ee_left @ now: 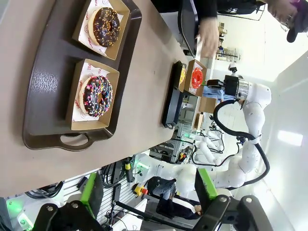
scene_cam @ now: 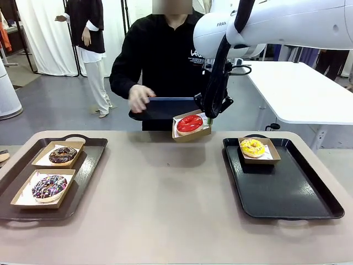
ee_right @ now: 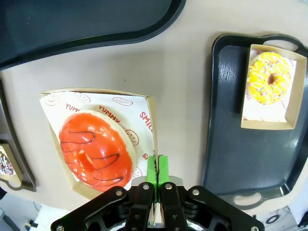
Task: Individually package the donuts and arrange them on the tray.
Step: Place the picked Paper togo box on the Handle tray.
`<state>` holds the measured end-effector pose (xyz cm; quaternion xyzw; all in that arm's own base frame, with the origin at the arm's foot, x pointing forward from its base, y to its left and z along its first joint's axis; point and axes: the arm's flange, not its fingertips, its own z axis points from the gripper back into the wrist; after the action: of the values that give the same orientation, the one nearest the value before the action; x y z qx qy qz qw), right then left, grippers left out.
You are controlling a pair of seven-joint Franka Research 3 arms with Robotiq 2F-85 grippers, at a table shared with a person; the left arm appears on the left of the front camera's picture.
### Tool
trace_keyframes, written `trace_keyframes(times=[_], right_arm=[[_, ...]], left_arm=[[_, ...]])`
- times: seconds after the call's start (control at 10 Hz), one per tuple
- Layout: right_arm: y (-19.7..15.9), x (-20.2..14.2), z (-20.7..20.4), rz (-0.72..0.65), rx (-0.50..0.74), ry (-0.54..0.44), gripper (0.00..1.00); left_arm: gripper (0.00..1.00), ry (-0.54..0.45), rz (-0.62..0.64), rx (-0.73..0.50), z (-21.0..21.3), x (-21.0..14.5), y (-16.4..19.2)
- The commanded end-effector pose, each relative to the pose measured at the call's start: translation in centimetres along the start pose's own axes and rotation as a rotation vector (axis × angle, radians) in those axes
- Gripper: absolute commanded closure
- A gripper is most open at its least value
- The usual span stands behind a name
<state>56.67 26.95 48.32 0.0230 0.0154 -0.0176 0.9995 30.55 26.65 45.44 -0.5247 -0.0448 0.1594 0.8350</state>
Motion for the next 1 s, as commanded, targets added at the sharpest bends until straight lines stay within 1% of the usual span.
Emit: trace_keyframes(times=[0.0, 0.2, 0.3, 0.4, 0.5, 0.6, 0.7, 0.9], right_arm=[[-0.2, -0.3, 0.1, -0.009, 0.007, 0.004, 1.00], [0.0, 0.0, 0.0, 0.000, 0.000, 0.000, 0.99], [-0.8, -2.0, 0.7, 0.095, -0.009, -0.008, 0.99], [-2.6, -4.7, 1.4, 0.130, -0.024, -0.008, 0.99], [-4.5, -6.9, 1.9, 0.136, -0.047, -0.016, 0.99], [-6.9, -8.9, 1.9, 0.128, -0.077, -0.024, 0.99], [-9.4, -10.5, 1.5, 0.101, -0.077, -0.010, 0.99], [-14.2, -13.7, 0.9, 0.050, -0.044, -0.018, 0.99]], left_arm=[[0.00, -0.003, -0.008, -0.012, 0.2, -0.1, 0.0], [0.00, -0.003, -0.008, -0.012, 0.2, -0.1, 0.0], [0.00, -0.003, -0.008, -0.012, 0.2, -0.1, 0.0], [0.00, -0.003, -0.008, -0.012, 0.2, -0.1, 0.0], [0.00, -0.003, -0.008, -0.012, 0.2, -0.1, 0.0], [0.00, -0.003, -0.008, -0.012, 0.2, -0.1, 0.0], [0.00, -0.003, -0.008, -0.012, 0.2, -0.1, 0.0], [0.00, -0.003, -0.008, -0.012, 0.2, -0.1, 0.0]])
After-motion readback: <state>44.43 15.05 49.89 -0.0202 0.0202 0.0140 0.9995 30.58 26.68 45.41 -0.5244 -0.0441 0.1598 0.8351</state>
